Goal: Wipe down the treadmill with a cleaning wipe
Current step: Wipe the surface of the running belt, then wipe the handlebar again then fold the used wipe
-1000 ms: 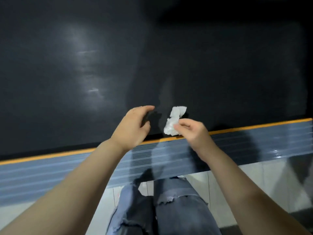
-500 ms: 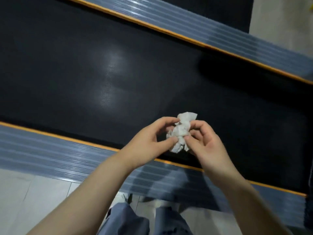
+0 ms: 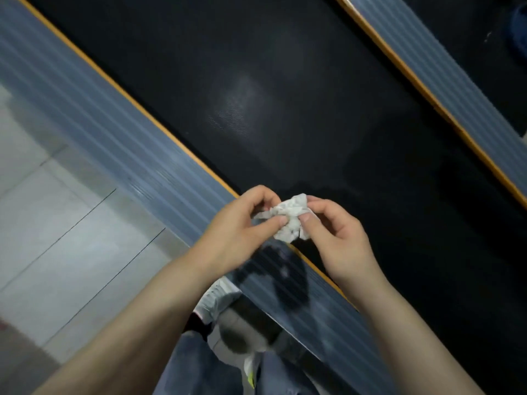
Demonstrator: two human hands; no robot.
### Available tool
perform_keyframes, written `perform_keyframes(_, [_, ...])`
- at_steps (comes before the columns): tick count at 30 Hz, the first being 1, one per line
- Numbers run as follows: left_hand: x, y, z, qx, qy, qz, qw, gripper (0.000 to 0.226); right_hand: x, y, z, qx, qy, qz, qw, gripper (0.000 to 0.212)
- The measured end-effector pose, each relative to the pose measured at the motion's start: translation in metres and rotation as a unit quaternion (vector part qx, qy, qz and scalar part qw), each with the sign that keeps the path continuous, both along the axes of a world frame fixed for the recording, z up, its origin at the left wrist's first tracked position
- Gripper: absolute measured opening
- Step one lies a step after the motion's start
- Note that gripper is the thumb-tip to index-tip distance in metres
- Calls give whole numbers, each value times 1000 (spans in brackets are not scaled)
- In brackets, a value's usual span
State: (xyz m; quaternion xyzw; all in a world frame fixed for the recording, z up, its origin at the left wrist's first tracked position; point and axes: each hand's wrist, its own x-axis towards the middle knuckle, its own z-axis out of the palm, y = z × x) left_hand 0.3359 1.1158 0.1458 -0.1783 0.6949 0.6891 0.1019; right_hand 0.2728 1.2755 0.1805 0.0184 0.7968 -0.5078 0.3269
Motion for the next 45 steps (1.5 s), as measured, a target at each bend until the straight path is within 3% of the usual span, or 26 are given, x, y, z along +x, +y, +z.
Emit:
perform_keyframes(6, [57, -58, 1, -80, -45, 157, 983, 19, 36, -78, -3, -27, -25, 97, 995, 18])
perform_keyframes(13, [152, -96, 13, -159, -89, 229, 956, 25, 83, -140, 12, -52, 38, 121, 991, 21])
perform_keyframes(17, [197, -110, 29, -147, -73, 295, 941, 21, 117, -161, 35, -47, 51, 125, 990, 20])
perform_keyframes(20, [221, -122, 58, -73, -12, 347, 935, 18, 142, -183, 67, -69, 56, 98, 991, 17])
perform_keyframes(24, [242, -139, 107, -2, 59, 339, 939, 15, 180, -209, 121, -98, 83, 119, 984, 11])
perform_keyframes(27, [258, -159, 149, -20, 94, 333, 938, 9, 204, -227, 170, -101, 136, 145, 975, 10])
perform_keyframes(30, [275, -179, 197, -48, 125, 326, 936, 18, 224, -242, 222, -99, 169, 145, 970, 10])
perform_keyframes(35, [293, -192, 272, -29, 170, 317, 932, 21, 254, -249, 315, -92, 244, 124, 957, 12])
perform_keyframes(41, [265, -174, 340, 23, 242, 255, 936, 12, 263, -229, 406, -33, 346, 182, 920, 16])
perform_keyframes(45, [239, -162, 384, 32, 267, 234, 934, 8, 244, -212, 462, -9, 405, 166, 899, 20])
